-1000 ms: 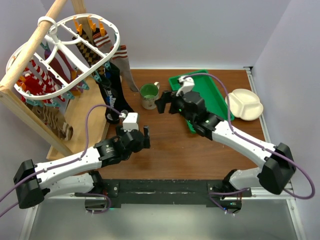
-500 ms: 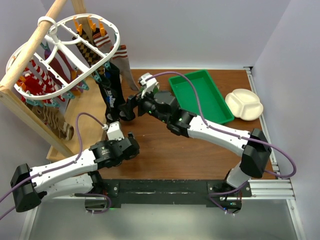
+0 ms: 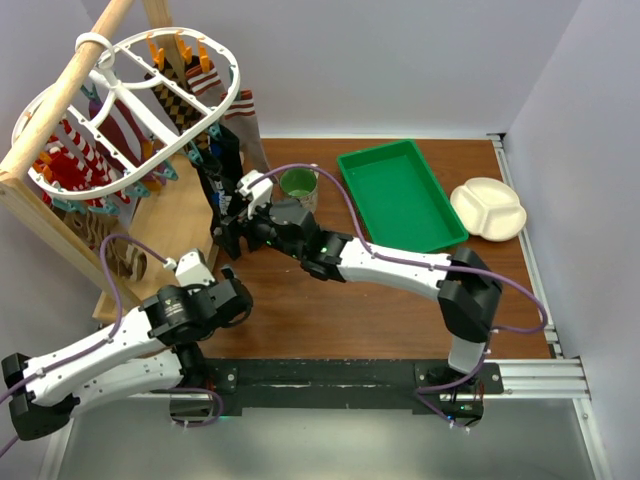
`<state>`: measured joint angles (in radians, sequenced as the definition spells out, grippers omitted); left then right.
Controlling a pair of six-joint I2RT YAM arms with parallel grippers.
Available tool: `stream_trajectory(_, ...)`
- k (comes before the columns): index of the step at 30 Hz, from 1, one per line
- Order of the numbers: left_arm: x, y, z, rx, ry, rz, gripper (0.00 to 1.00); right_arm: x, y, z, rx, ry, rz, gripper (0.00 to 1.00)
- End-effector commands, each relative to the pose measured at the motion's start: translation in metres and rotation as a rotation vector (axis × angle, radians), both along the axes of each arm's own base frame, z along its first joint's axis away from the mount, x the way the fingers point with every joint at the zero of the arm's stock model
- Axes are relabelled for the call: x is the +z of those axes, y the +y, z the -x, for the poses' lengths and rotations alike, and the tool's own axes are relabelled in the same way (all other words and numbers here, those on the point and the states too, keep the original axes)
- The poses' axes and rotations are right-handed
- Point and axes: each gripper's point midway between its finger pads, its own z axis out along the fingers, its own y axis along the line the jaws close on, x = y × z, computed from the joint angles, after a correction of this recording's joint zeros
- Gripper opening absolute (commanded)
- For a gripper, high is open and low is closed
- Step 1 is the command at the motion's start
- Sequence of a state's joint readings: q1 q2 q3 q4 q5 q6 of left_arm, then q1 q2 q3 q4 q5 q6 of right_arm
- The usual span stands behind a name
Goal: Remove the socks clipped to the hanger
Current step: Remove the sock from the hanger.
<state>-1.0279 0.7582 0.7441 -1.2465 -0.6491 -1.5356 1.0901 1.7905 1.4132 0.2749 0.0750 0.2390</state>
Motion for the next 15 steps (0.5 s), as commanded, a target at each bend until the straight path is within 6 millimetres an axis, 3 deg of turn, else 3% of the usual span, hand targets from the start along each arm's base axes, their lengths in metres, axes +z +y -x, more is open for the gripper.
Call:
stream_trajectory(1, 0.015, 0.016, -0.008, 0.076, -0.069, -0.029, 1.0, 0.038, 0.012, -0.022, -0.051, -0.119, -0.069, 0.89)
stream_trajectory(8, 0.015, 0.01, -0.014, 0.042, -0.085, -0.05, 1.0, 0.036, 0.032, -0.034, -0.056, -0.15, -0.098, 0.89)
stream_trajectory(10, 0.02, 0.002, -0.019, -0.007, -0.115, -0.028, 1.0, 0.039, 0.034, -0.037, -0.059, -0.168, -0.106, 0.8)
stream_trajectory(11, 0.019, -0.002, -0.02, -0.032, -0.124, -0.021, 1.0, 0.042, 0.034, -0.036, -0.053, -0.192, -0.098, 0.74)
stream_trajectory(12, 0.024, -0.011, -0.026, -0.052, -0.156, 0.017, 1.0, 0.042, 0.033, -0.035, -0.045, -0.2, -0.096, 0.55)
stream_trajectory(14, 0.025, -0.015, -0.027, -0.105, -0.185, 0.031, 1.0, 0.054, 0.028, -0.031, -0.037, -0.222, -0.101, 0.32)
stream_trajectory(15, 0.03, -0.024, -0.032, -0.125, -0.217, 0.064, 1.0, 0.053, 0.025, -0.03, -0.034, -0.222, -0.083, 0.12)
